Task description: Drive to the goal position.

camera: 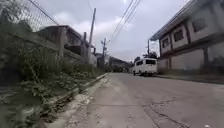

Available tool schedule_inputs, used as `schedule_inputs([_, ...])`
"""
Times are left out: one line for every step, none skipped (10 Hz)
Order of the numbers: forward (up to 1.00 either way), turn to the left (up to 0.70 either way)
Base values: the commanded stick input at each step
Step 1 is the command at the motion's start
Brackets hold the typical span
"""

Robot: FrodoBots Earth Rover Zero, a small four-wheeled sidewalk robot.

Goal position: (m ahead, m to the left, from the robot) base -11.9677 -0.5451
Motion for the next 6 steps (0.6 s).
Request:
schedule_inputs([0.70,0.00])
schedule_inputs([0.70,0.00])
schedule_inputs([0.70,0.00])
schedule_inputs([0.70,0.00])
schedule_inputs([0.70,0.00])
schedule_inputs([0.70,0.00])
